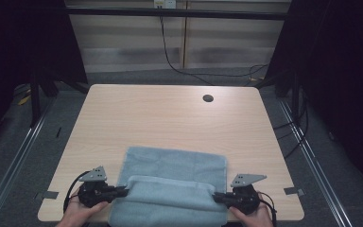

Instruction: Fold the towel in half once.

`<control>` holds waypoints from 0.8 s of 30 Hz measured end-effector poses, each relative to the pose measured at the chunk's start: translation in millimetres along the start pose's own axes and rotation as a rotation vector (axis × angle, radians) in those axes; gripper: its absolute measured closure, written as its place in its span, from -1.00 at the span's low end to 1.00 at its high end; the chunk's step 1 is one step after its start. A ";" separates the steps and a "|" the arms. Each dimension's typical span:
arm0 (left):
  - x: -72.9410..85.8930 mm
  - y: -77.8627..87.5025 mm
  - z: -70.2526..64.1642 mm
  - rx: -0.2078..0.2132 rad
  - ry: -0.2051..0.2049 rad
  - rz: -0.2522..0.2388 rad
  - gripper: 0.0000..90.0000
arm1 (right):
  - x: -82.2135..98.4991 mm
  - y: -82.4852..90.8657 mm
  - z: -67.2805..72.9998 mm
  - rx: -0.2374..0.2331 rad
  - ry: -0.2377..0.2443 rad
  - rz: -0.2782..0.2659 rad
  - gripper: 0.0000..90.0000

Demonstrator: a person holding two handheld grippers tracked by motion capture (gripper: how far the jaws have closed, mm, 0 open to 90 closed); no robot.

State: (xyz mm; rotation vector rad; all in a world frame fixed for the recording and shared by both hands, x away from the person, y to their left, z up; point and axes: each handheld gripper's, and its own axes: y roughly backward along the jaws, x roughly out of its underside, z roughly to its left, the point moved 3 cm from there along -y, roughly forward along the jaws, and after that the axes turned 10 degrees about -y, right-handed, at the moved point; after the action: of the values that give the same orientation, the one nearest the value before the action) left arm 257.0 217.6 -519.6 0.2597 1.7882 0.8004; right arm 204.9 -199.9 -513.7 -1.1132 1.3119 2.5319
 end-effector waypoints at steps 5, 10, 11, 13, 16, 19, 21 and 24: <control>-6.6 -9.0 14.2 -0.039 0.003 -0.014 0.90 | -20.9 -13.0 -22.7 0.031 -0.011 -0.028 0.95; -25.8 -26.0 51.9 -0.120 0.018 -0.032 0.90 | -52.1 -29.1 -49.5 0.090 -0.006 -0.045 0.95; -25.8 -26.0 51.9 -0.120 0.018 -0.032 0.90 | -52.1 -29.1 -49.5 0.090 -0.006 -0.045 0.95; -38.9 -35.8 77.4 -0.157 0.040 -0.034 0.90 | -75.8 -41.8 -68.5 0.124 -0.029 -0.054 0.95; -47.4 -41.2 96.1 -0.189 0.053 -0.028 0.90 | -91.8 -51.3 -81.2 0.140 -0.039 -0.065 0.95; -57.8 -49.6 123.9 -0.226 0.089 -0.047 0.90 | -113.8 -65.0 -97.7 0.167 -0.054 -0.085 0.95; -68.7 -57.6 147.7 -0.253 0.107 -0.050 0.90 | -131.7 -76.2 -108.8 0.200 -0.062 -0.094 0.95; -79.0 -65.4 167.1 -0.272 0.129 -0.054 0.90 | -147.3 -85.3 -120.9 0.222 -0.096 -0.108 0.95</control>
State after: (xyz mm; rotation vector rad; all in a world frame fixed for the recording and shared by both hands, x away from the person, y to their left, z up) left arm 451.1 191.5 -528.8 -0.0197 1.7725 1.0286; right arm 413.5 -199.2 -522.6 -0.9771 1.4241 2.2673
